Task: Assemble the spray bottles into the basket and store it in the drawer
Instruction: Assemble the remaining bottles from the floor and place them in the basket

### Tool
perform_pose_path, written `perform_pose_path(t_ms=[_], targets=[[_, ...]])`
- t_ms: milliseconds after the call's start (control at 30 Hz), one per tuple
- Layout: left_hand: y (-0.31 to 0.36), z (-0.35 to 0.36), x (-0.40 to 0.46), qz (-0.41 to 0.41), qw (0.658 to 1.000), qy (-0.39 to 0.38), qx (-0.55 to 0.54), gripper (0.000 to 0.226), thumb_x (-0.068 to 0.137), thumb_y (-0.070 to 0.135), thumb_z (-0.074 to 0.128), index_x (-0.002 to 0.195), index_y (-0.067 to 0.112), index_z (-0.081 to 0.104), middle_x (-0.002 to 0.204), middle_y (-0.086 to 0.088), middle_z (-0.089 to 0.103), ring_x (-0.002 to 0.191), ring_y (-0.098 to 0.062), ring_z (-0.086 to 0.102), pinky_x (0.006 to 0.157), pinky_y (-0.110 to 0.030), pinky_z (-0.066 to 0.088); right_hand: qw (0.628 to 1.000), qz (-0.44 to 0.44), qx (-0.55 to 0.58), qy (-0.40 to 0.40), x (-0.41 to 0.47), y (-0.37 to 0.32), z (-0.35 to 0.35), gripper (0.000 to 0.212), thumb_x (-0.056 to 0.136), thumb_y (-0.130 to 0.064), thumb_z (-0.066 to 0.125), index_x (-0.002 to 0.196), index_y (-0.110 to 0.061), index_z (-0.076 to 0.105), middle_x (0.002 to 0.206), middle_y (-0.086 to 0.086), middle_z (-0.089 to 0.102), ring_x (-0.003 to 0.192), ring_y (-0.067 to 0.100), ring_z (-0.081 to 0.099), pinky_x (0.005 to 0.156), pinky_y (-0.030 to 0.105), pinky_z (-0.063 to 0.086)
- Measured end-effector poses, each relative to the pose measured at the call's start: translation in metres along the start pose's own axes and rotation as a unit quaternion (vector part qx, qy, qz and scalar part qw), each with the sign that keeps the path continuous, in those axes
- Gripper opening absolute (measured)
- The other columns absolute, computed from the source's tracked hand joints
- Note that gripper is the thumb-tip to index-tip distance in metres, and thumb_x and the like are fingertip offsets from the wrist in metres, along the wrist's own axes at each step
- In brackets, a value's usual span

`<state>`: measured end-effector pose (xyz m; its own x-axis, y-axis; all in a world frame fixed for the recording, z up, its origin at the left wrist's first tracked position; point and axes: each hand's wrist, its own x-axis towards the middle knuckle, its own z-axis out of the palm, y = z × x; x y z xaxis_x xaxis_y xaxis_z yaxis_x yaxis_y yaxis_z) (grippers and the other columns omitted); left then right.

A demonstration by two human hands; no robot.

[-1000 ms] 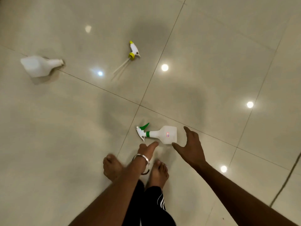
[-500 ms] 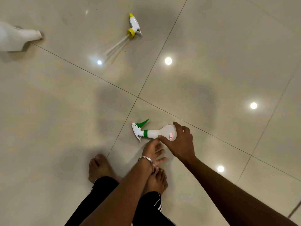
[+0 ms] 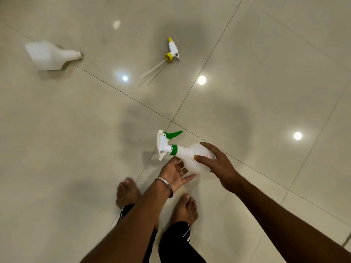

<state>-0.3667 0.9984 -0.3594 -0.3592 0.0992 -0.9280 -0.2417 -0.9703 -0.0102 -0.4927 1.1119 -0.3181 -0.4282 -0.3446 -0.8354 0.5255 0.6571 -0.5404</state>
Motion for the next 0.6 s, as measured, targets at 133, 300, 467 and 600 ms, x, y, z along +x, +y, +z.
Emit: perform_pose_path(t_ms=[133,300,467,600], targets=[[0.039,-0.004,-0.044,-0.011,0.995,-0.094,0.027,0.046,0.093,0.032,0.053,0.135,0.015,0.052,0.125,-0.015,0.059,0.113,-0.035,0.059,0.094,-0.064,0.046,0.997,-0.012,0.035,-0.067,-0.019,-0.046,0.02,0.059,0.068,-0.04,0.081,0.125,-0.039,0.062,0.131,-0.007,0.062,0.118,0.02,0.062,0.097,0.043,0.056],[0.093,-0.008,-0.112,0.057,0.991,-0.121,-0.009,0.051,0.091,0.031,0.058,0.138,0.013,0.048,0.136,-0.02,0.055,0.12,-0.038,0.058,0.099,-0.06,0.045,0.989,-0.042,0.029,-0.138,-0.046,-0.119,0.06,0.06,0.075,-0.036,0.077,0.132,-0.037,0.059,0.133,-0.007,0.062,0.119,0.019,0.062,0.082,0.028,0.056],[0.147,-0.019,-0.182,0.138,0.985,-0.103,-0.021,0.049,0.085,0.031,0.066,0.13,0.016,0.055,0.132,-0.02,0.058,0.116,-0.037,0.06,0.093,-0.055,0.051,0.98,-0.099,-0.044,-0.165,-0.072,-0.192,0.108,0.051,0.084,-0.033,0.076,0.131,-0.041,0.06,0.133,-0.012,0.062,0.117,0.014,0.062,0.085,0.028,0.057],[0.199,-0.037,-0.248,0.194,0.977,-0.082,-0.041,0.03,0.088,0.03,0.06,0.117,0.021,0.063,0.127,-0.015,0.062,0.115,-0.037,0.061,0.095,-0.055,0.05,0.969,-0.135,-0.1,-0.18,-0.095,-0.254,0.163,0.049,0.087,-0.036,0.072,0.133,-0.046,0.057,0.135,-0.011,0.061,0.123,0.013,0.057,0.099,0.033,0.05]])
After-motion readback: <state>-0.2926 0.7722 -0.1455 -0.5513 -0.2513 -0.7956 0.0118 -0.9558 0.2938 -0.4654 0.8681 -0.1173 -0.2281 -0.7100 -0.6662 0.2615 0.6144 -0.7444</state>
